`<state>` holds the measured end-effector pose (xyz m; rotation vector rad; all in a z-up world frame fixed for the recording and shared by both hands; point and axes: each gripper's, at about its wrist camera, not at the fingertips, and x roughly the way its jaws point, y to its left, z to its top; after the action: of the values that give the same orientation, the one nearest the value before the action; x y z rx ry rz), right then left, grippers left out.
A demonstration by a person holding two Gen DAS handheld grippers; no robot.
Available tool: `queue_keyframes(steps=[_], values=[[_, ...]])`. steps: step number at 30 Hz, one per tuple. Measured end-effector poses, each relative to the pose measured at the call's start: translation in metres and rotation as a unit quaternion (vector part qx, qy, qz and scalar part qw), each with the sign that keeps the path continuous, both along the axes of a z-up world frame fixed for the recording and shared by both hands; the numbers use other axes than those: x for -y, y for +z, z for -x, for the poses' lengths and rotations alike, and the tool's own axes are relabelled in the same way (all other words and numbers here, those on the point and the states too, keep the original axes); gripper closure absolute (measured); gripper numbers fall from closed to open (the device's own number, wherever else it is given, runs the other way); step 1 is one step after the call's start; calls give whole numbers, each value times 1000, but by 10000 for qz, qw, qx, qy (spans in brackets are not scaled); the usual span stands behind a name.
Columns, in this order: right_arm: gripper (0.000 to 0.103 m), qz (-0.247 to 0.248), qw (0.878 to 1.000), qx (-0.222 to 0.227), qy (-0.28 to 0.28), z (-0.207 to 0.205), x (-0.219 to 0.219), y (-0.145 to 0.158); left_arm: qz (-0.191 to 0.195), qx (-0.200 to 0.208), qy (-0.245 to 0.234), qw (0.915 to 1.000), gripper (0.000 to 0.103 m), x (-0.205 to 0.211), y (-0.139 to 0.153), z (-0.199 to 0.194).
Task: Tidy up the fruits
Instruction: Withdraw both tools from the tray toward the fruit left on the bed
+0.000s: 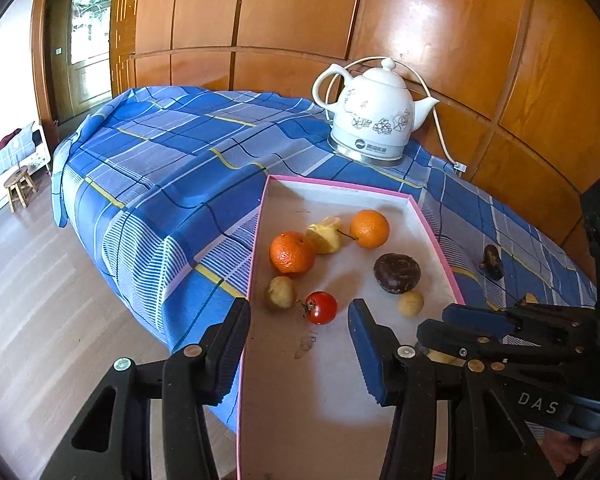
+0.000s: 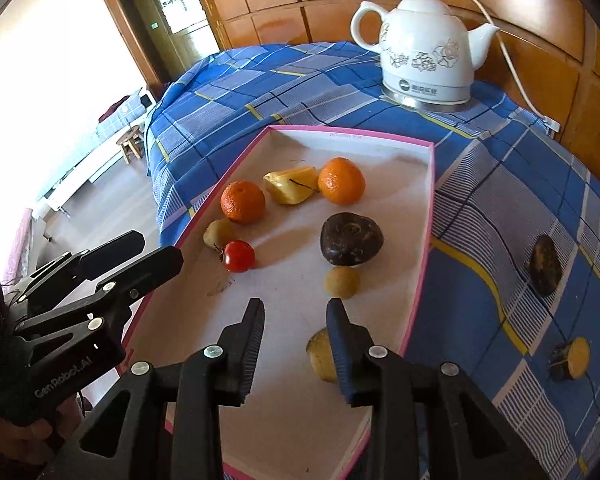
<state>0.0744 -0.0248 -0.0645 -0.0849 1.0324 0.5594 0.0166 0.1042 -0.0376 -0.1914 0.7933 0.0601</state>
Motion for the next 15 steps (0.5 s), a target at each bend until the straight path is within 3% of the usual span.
queue_keyframes(steps=[15], values=[[70, -51, 9992, 173, -361, 8, 26, 12, -172, 73, -250, 9995, 52, 18, 6, 3]])
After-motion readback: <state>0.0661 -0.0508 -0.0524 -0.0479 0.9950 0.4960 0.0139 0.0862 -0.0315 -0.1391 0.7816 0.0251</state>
